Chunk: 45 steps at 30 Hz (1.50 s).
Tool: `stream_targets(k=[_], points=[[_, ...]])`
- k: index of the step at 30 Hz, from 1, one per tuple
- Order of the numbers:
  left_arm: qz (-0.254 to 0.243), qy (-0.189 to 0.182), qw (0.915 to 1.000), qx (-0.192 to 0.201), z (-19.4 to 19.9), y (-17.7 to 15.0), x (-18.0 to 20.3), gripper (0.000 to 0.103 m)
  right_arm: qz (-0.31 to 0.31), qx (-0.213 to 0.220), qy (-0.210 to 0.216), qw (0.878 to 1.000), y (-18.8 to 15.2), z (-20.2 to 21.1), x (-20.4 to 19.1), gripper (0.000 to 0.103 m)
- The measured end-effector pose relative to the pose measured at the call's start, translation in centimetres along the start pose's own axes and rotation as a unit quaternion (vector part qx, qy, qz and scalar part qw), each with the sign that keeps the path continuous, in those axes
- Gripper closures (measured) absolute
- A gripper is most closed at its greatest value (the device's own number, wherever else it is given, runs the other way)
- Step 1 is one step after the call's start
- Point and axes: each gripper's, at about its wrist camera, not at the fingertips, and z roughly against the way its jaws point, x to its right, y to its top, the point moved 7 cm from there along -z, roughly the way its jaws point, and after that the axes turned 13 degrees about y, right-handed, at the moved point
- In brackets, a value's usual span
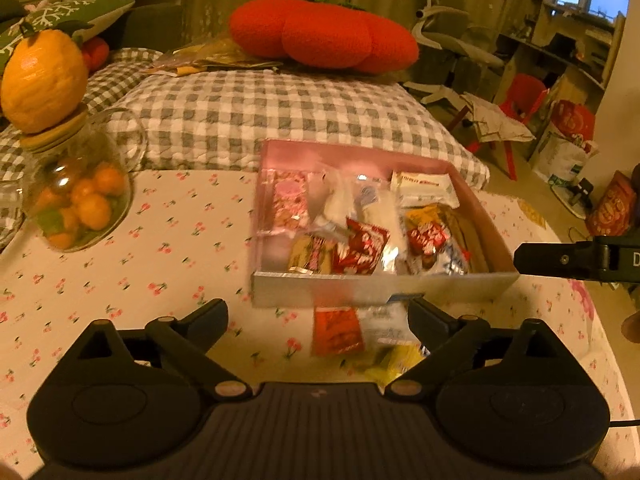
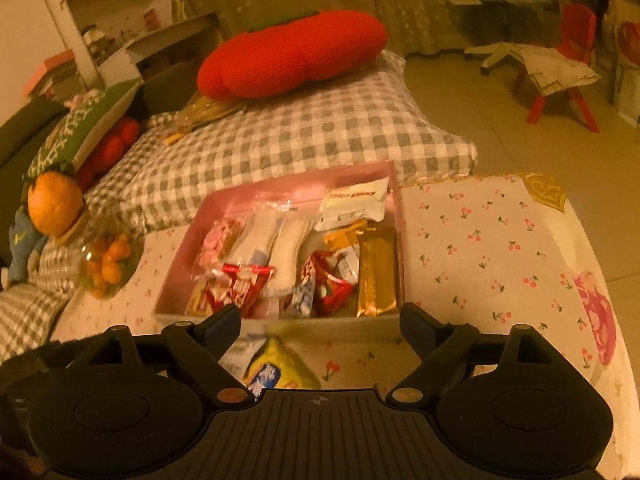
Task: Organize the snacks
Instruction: 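Move both tools back toward the red-and-white packet and yellow biscuit packet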
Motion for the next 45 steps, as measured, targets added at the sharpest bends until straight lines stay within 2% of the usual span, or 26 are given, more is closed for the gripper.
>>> stream_targets(k=[8,11,14,17,32,38,45], points=[[-0.022,0.011,0.9997,-0.008,0.7,-2.0,-1.3,0.003,0.004,-0.004,0.0,1.0,-3.0,0.1,-0.7,0.009],[-0.008,0.016,0.9996,-0.023,0.7,-2.8,-2.1,0.003,0.009,-0.01,-0.012,1.0,-4.3,-0.1,-0.9,0.009],[0.013,0.005,0.9993,-0.036,0.6,-3.1,-2.7,0.002,0.04,-0.02,-0.019,0.999,-5.2,-0.4,-1.5,0.009],[0.012,0.018,0.9991,-0.038,0.5,-3.3,-3.2,0.002,0.072,-0.028,-0.023,0.997,-6.0,-0.9,-2.3,0.009],[-0.003,0.045,0.9965,-0.071,-1.5,-4.9,-5.0,0.002,0.136,-0.068,-0.021,0.988,-7.8,-5.9,-4.7,0.009],[-0.001,0.05,0.9957,-0.079,-2.0,-5.1,-5.1,0.002,0.147,-0.09,-0.032,0.984,-8.4,-7.3,-3.7,0.009],[-0.007,0.048,0.9959,-0.076,-2.6,-4.9,-4.1,0.002,0.144,-0.098,-0.035,0.984,-8.5,-6.1,-1.4,0.008]])
